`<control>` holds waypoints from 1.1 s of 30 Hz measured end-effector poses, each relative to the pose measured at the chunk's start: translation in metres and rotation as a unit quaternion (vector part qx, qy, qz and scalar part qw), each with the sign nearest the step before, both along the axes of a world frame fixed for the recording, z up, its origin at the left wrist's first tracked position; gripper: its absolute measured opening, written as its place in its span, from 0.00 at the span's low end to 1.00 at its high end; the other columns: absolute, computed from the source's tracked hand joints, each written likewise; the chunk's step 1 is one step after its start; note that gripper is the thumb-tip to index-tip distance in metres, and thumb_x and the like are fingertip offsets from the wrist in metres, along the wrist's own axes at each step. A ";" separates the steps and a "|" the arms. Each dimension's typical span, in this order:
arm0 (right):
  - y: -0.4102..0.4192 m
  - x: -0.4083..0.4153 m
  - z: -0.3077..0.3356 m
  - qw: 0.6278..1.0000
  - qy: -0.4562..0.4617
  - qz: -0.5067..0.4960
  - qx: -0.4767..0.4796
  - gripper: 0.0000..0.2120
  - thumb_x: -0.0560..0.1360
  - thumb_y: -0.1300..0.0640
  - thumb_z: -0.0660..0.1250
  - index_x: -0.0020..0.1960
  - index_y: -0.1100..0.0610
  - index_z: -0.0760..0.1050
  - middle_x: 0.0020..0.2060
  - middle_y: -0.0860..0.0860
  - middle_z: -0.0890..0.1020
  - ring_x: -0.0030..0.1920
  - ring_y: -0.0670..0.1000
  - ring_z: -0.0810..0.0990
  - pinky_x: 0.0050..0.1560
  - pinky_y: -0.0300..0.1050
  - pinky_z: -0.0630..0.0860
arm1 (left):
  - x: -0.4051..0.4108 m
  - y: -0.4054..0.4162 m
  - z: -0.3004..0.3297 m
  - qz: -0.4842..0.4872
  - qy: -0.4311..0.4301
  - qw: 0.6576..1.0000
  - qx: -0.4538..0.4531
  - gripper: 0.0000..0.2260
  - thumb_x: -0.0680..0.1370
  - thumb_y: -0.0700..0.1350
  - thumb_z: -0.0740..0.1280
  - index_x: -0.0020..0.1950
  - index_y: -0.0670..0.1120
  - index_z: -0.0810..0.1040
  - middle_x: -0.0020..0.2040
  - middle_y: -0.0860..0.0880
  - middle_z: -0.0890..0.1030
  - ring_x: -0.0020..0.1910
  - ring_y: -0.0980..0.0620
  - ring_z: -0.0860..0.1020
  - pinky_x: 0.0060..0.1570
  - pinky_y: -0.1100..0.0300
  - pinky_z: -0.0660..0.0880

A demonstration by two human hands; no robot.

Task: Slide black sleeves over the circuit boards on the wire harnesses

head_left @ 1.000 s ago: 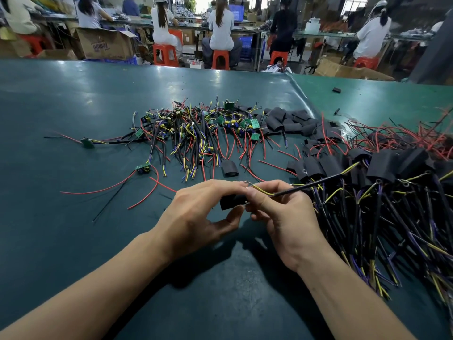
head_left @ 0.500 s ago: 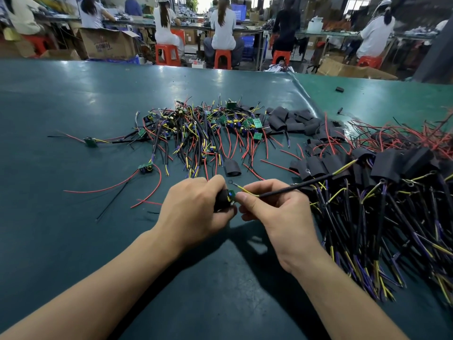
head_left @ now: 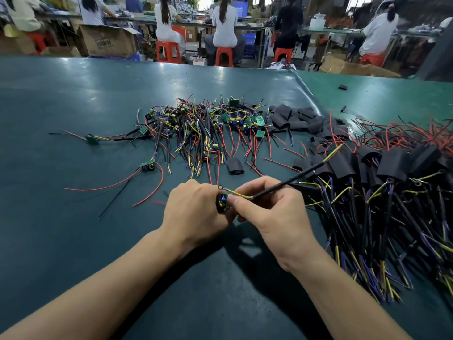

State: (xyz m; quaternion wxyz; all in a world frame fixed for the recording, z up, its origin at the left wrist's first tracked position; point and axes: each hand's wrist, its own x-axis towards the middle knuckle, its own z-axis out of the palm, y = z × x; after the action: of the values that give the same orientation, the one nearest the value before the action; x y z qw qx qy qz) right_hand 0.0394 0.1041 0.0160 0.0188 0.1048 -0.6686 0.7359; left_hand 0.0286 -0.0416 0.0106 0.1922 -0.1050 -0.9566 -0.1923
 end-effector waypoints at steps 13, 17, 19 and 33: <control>-0.004 0.005 -0.005 0.984 0.110 -0.013 0.137 0.12 0.69 0.65 0.77 0.35 0.50 0.80 0.32 0.49 0.83 0.32 0.43 0.78 0.35 0.42 0.76 | 0.004 0.002 0.003 -0.041 0.026 0.999 -0.023 0.12 0.61 0.48 0.61 0.25 0.51 0.57 0.21 0.51 0.57 0.29 0.41 0.60 0.30 0.58 0.61; -0.001 0.004 0.000 0.990 0.085 0.025 0.109 0.14 0.68 0.67 0.77 0.36 0.48 0.83 0.33 0.48 0.85 0.34 0.41 0.81 0.38 0.34 0.77 | 0.004 0.001 0.004 -0.055 0.026 0.997 0.038 0.08 0.60 0.46 0.61 0.27 0.50 0.61 0.23 0.50 0.60 0.29 0.41 0.61 0.28 0.55 0.66; 0.002 0.004 0.000 0.990 0.074 0.048 0.108 0.14 0.68 0.67 0.77 0.37 0.47 0.82 0.33 0.46 0.85 0.34 0.41 0.81 0.39 0.33 0.76 | 0.006 0.002 0.003 -0.058 0.027 0.996 0.059 0.05 0.60 0.46 0.60 0.35 0.51 0.70 0.24 0.52 0.63 0.28 0.44 0.63 0.30 0.56 0.66; 0.020 -0.009 0.006 1.000 -0.016 -0.017 0.013 0.06 0.76 0.68 0.68 0.43 0.59 0.78 0.30 0.54 0.83 0.29 0.49 0.80 0.32 0.39 0.78 | -0.002 -0.004 0.002 -0.127 0.167 0.976 0.059 0.40 0.68 0.50 0.72 0.75 0.38 0.62 0.67 0.43 0.72 0.64 0.44 0.70 0.67 0.49 0.67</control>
State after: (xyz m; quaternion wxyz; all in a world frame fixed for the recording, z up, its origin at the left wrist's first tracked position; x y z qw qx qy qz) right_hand 0.0301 0.1242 0.0220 0.0197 0.0820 -0.6801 0.7282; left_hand 0.0269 -0.0458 0.0131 0.3294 -0.2445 -0.8768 -0.2508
